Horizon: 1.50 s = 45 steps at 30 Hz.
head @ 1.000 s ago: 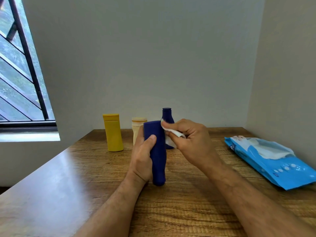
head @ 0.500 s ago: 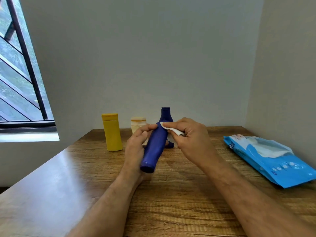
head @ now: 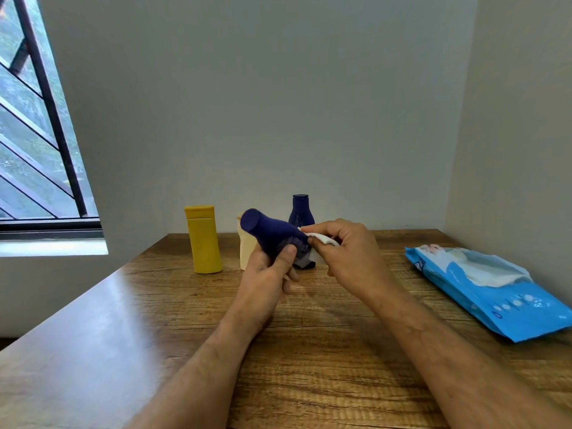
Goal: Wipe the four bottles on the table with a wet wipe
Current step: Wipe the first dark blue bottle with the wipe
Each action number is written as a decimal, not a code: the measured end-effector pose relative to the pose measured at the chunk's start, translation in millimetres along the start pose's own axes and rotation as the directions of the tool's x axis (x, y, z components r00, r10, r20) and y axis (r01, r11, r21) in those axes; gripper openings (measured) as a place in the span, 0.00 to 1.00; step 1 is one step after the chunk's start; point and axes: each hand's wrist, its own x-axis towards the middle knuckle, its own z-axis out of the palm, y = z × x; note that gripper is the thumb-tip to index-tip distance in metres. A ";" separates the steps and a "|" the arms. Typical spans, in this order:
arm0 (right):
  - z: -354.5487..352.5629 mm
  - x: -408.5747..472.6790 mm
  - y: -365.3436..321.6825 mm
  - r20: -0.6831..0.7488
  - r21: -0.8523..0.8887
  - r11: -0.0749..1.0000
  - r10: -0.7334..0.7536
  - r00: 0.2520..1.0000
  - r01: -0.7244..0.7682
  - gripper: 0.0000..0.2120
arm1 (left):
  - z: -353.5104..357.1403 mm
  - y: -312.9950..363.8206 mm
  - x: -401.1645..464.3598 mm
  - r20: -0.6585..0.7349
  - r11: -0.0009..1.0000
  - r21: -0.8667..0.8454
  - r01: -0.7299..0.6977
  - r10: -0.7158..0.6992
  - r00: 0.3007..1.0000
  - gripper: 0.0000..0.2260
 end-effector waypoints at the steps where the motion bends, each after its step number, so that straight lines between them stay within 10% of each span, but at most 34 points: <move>1: -0.4 -0.6 -1.3 0.017 0.029 1.000 -0.007 1.000 0.007 0.11 | -0.2 -0.3 0.0 -0.009 0.999 0.051 0.004 -0.003 1.000 0.06; 9: 3.0 -2.0 -5.5 -0.027 0.142 0.989 -0.038 0.999 0.042 0.12 | 0.2 -5.1 -2.6 0.058 0.943 0.329 -0.057 0.040 0.998 0.13; 33: -9.5 6.2 2.9 -0.068 0.202 0.979 0.024 0.997 -0.010 0.07 | 0.0 -4.6 -3.6 0.153 0.913 0.399 0.078 -0.151 0.977 0.33; 45: -13.4 11.8 15.1 -0.218 0.081 0.989 0.141 0.966 -0.127 0.07 | 29.4 -10.3 -12.0 -0.096 0.627 0.778 0.048 0.043 0.994 0.19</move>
